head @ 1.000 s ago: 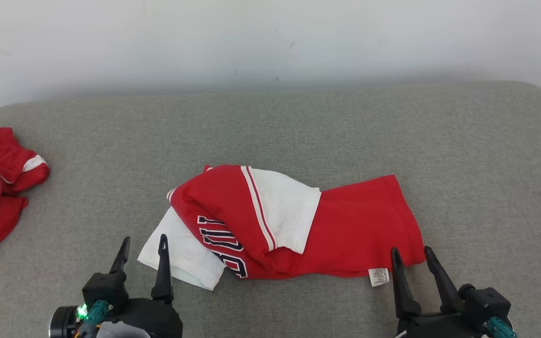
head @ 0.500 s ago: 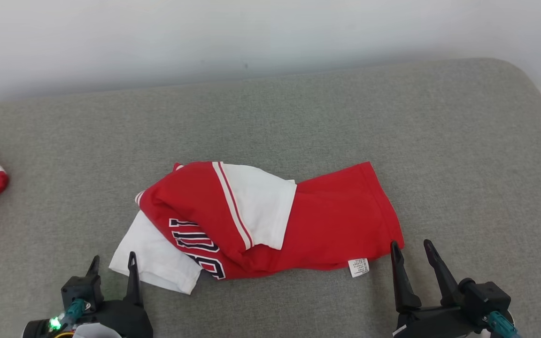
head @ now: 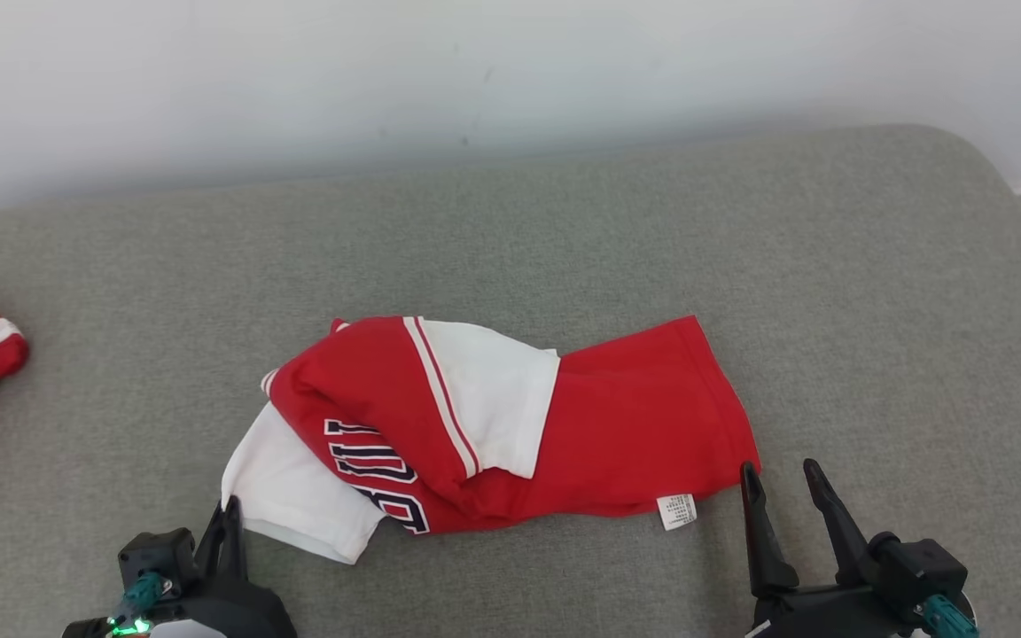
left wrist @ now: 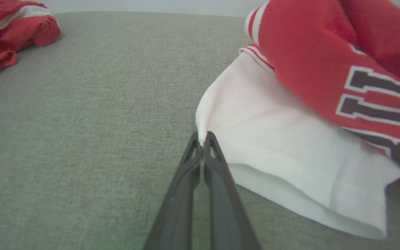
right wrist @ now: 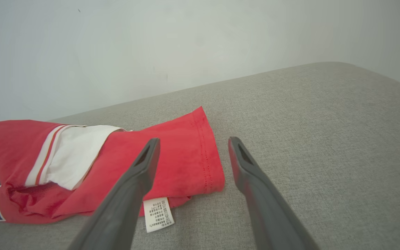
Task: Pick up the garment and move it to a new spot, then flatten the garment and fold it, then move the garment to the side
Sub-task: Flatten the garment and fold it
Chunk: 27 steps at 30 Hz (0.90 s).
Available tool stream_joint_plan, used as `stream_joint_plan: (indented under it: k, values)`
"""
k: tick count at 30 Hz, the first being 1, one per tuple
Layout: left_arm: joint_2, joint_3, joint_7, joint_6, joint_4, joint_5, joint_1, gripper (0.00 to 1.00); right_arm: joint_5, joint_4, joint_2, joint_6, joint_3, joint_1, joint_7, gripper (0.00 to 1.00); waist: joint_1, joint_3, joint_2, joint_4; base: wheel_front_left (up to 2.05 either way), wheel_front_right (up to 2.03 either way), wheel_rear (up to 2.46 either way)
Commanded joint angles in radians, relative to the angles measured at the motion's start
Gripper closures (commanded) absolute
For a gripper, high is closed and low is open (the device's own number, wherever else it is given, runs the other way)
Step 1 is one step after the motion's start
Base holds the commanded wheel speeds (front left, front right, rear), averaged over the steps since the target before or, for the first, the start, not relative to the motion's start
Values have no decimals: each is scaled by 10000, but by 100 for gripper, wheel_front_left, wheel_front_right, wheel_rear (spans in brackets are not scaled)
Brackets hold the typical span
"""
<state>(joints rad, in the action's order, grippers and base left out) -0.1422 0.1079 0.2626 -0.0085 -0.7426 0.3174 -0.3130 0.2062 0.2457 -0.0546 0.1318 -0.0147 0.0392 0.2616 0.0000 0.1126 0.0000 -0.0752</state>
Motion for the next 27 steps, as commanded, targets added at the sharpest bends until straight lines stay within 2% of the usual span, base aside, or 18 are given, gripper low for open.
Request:
stream_joint_plan:
  k: [1,9,17,26,27]
  values:
    - [91,-114,34,40,324,70,267,100,-25,-23,-7,-23,34,-140,50,0,0,-278,0,282,0,0,0]
    - [394,-22,33,95,1962,-331,1581,100,111,-28,24,-23,121,-435,50,0,0,-588,0,912,0,0,0]
    - [601,-136,19,492,3237,-24,3556,100,146,-84,46,-23,247,-473,50,0,0,-558,0,1360,0,0,0]
    - [691,38,-635,575,3049,346,4335,100,112,9,54,-23,156,-349,50,0,0,-629,0,1374,0,0,0]
    - [699,32,-576,651,3047,327,4325,59,109,9,54,-23,146,-327,50,0,0,-648,0,1330,0,0,0]
